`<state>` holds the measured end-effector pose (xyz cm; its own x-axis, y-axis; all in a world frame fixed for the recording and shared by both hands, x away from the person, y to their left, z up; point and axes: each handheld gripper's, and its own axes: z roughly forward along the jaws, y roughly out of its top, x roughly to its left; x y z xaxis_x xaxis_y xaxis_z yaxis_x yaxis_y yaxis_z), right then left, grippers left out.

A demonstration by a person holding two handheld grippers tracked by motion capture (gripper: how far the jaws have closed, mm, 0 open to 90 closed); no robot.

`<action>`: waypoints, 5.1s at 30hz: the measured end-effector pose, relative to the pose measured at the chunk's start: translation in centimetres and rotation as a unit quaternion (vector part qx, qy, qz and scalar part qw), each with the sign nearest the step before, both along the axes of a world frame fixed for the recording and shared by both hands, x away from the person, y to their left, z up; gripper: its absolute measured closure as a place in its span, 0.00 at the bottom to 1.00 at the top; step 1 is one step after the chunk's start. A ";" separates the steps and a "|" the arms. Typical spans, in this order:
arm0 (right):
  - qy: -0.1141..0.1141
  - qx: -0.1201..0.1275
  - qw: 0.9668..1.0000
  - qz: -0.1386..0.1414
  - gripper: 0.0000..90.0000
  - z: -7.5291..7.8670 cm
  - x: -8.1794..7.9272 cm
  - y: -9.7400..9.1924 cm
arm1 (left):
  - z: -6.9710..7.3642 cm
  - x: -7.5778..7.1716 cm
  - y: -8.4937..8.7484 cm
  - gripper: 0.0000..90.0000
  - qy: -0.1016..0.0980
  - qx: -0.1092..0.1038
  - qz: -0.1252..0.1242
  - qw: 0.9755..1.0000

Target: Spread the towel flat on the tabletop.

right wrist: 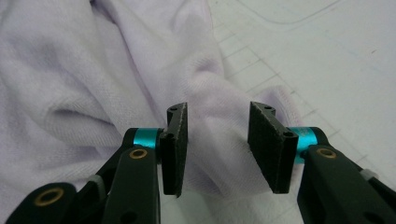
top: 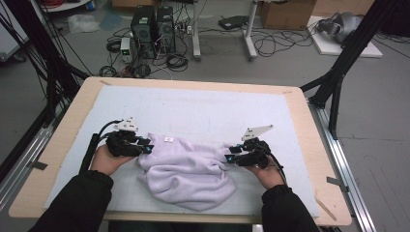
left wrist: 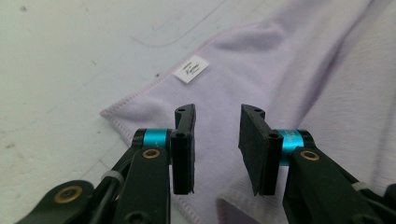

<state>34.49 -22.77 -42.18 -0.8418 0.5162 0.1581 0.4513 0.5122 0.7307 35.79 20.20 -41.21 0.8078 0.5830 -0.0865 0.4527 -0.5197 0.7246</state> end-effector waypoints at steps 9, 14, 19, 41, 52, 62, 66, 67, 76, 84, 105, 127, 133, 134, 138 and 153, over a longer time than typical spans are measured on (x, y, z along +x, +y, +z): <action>0.006 -0.026 1.000 0.010 0.78 -1.9 0.3 1.0 | -2.1 0.4 -1.0 0.67 -0.008 0.057 0.015 0.998; 0.007 -0.019 1.000 0.018 0.93 -1.6 0.2 1.0 | -2.1 0.3 -1.1 0.82 -0.006 0.057 0.011 0.998; -0.009 -0.014 1.000 0.014 0.94 -0.7 -0.1 0.7 | -1.8 -0.2 -1.6 0.97 -0.017 0.076 0.011 0.997; -0.046 -0.006 0.999 0.007 0.95 5.4 2.7 0.4 | 3.2 1.3 0.5 0.98 -0.074 0.012 0.075 0.994; -0.071 0.038 0.988 -0.131 0.69 11.4 11.7 -0.9 | 9.7 8.0 -0.4 0.69 -0.121 -0.038 0.149 0.981; -0.043 0.022 0.996 -0.070 0.65 6.7 7.0 -0.9 | 4.6 4.2 0.1 0.67 -0.088 -0.032 0.106 0.990; -0.052 0.037 0.997 -0.043 0.63 6.4 4.4 -0.6 | 3.6 2.2 0.3 0.67 -0.087 -0.039 0.084 0.992; -0.054 0.040 0.997 -0.037 0.63 6.3 3.7 -0.5 | 3.4 1.6 0.3 0.67 -0.088 -0.042 0.079 0.992; -0.059 0.049 0.997 0.009 0.62 4.7 -1.1 0.3 | 1.9 -2.3 0.2 0.69 -0.061 -0.058 0.008 0.996; -0.042 0.040 0.997 0.046 0.60 2.8 -3.6 1.5 | -0.1 -4.3 -0.9 0.66 -0.031 -0.052 -0.036 0.997; 0.000 0.003 0.995 0.097 0.93 -0.2 -3.9 3.5 | -0.9 -4.3 -2.4 0.95 -0.013 -0.027 -0.055 0.998; 0.009 0.015 0.999 -0.036 0.85 0.1 4.6 1.2 | 0.0 -0.3 -0.2 0.82 -0.026 -0.055 0.073 0.995; -0.032 0.040 0.998 -0.030 0.76 2.6 2.6 0.5 | 1.7 -1.6 1.2 0.73 -0.047 -0.064 0.062 0.995; -0.040 0.043 0.998 -0.028 0.75 3.0 2.1 0.5 | 2.0 -2.0 1.4 0.72 -0.050 -0.064 0.059 0.995; -0.058 0.053 0.997 -0.005 0.73 4.5 0.1 0.6 | 2.8 -3.2 1.7 0.69 -0.058 -0.073 0.035 0.995; -0.017 0.005 0.997 0.075 0.54 0.0 -3.8 4.8 | -1.3 -4.0 -1.4 0.61 -0.022 -0.016 -0.020 0.999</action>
